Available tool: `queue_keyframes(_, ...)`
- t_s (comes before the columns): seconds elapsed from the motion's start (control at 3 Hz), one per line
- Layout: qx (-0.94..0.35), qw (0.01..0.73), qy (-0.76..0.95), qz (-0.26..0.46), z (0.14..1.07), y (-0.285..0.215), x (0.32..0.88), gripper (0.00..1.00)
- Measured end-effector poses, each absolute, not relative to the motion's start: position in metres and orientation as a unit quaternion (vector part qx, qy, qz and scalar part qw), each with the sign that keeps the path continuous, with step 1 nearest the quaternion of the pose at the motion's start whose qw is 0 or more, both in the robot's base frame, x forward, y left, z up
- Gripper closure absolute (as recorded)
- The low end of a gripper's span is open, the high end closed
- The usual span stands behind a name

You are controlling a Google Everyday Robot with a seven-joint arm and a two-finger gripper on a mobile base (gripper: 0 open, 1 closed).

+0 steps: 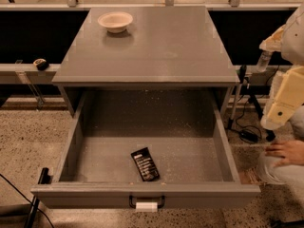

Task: Pick rxbar chocolate from top drawer and place on counter

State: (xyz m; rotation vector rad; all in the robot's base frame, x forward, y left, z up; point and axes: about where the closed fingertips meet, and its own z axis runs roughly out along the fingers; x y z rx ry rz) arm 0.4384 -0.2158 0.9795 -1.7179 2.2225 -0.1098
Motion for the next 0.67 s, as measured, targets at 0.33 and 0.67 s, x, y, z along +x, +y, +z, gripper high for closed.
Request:
queue_keyframes(0.33,-0.604,0.166,0.779,-0.036,0.978,-0.215,0.438,0.0)
queue_keyframes(0.67,-0.625,0.195,0.756,0.02,0.957,-0.196,0.439,0.0)
